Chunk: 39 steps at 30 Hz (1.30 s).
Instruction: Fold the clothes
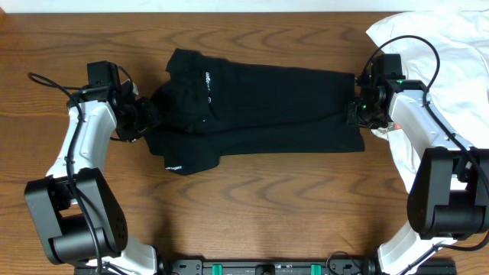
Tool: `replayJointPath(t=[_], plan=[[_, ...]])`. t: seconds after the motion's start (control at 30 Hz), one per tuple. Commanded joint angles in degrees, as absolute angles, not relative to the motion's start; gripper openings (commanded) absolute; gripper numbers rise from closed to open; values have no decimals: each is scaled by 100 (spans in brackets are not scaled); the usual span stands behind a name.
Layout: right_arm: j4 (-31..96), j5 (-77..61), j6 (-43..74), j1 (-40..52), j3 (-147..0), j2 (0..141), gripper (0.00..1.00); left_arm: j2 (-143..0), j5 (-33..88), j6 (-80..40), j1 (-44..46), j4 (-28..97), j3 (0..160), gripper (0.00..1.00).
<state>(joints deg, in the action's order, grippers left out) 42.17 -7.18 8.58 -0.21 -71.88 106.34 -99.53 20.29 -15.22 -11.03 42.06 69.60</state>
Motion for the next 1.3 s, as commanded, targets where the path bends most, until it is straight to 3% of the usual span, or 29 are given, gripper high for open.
replayJointPath(t=[0.0, 0.43, 0.63, 0.77, 1.27], plan=[[4224, -580, 871, -75, -7144, 10591, 34, -9922, 2141, -1533, -1090, 4274, 6997, 53], [4125, -633, 810, -69, -7144, 10591, 37, -9400, 2139, -1466, -1090, 4309, 7000, 54], [4191, -851, 808, -25, -7142, 10600, 26, -9039, 2139, -1472, -1090, 4873, 6997, 54], [4097, -840, 810, 14, -7013, 10656, 13, -9035, 2139, -1470, -1090, 5476, 6960, 54], [3253, -843, 810, 49, -6224, 10982, 12, -9035, 2137, -1468, -1090, 5535, 6182, 56]])
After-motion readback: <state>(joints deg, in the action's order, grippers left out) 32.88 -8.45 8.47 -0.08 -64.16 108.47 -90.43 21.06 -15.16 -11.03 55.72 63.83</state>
